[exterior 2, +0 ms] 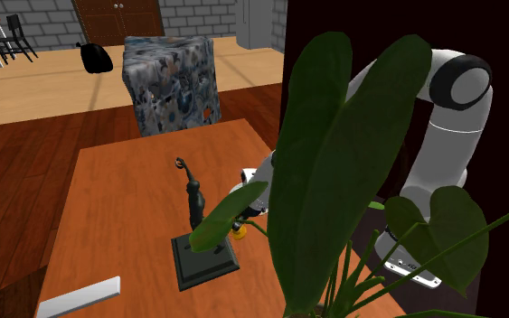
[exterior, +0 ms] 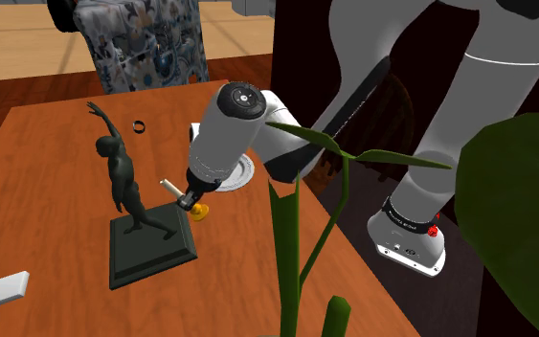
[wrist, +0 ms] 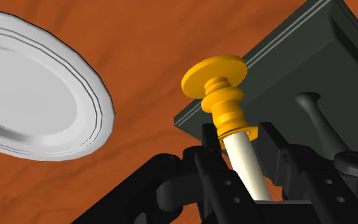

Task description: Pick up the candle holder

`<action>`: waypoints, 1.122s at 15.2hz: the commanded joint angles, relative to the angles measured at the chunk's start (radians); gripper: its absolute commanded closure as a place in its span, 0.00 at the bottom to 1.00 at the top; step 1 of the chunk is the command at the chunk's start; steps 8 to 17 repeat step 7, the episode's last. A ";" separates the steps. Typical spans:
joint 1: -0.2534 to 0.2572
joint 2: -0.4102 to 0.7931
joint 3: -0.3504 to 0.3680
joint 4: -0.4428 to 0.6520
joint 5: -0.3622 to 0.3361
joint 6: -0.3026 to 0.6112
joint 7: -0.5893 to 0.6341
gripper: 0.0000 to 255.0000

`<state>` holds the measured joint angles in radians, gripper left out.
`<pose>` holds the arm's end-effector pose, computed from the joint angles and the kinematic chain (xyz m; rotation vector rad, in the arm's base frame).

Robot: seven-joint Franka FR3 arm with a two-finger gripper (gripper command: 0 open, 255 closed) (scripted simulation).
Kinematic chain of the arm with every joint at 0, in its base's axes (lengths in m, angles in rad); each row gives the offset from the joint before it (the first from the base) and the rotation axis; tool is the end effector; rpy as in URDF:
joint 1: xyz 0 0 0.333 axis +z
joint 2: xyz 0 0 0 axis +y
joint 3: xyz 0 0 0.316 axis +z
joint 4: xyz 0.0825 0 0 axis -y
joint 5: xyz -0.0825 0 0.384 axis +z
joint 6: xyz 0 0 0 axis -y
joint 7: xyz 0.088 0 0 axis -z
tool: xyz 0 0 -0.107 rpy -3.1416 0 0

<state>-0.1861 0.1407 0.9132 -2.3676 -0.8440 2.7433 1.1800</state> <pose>0.3702 0.3687 0.3139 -2.9830 -0.3909 -0.6747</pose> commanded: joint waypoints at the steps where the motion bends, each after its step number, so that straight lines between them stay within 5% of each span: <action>1: -0.026 -0.040 0.031 -0.010 0.084 0.001 -0.064 1.00; 5: -0.060 -0.118 0.075 -0.018 0.261 -0.004 -0.200 1.00; 17: -0.057 -0.121 0.073 -0.019 0.268 -0.005 -0.206 1.00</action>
